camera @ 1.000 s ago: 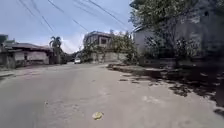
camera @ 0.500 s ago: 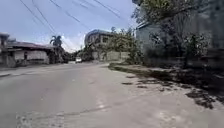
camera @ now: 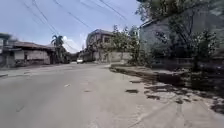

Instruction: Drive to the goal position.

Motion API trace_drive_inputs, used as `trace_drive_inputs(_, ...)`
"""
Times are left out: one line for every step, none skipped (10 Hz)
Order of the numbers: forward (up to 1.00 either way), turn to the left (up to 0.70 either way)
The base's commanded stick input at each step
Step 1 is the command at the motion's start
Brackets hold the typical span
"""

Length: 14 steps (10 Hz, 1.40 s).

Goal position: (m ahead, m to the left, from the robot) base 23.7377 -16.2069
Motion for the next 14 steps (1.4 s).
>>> trace_drive_inputs(1.0,-0.01)
trace_drive_inputs(1.0,0.0)
trace_drive_inputs(1.0,0.0)
trace_drive_inputs(1.0,0.0)
trace_drive_inputs(1.0,0.0)
trace_drive_inputs(1.0,0.0)
trace_drive_inputs(1.0,0.02)
trace_drive_inputs(1.0,0.21)
trace_drive_inputs(1.0,0.32)
trace_drive_inputs(1.0,0.15)
trace_drive_inputs(1.0,0.0)
trace_drive_inputs(1.0,0.0)
trace_drive_inputs(1.0,0.0)
trace_drive_inputs(1.0,0.0)
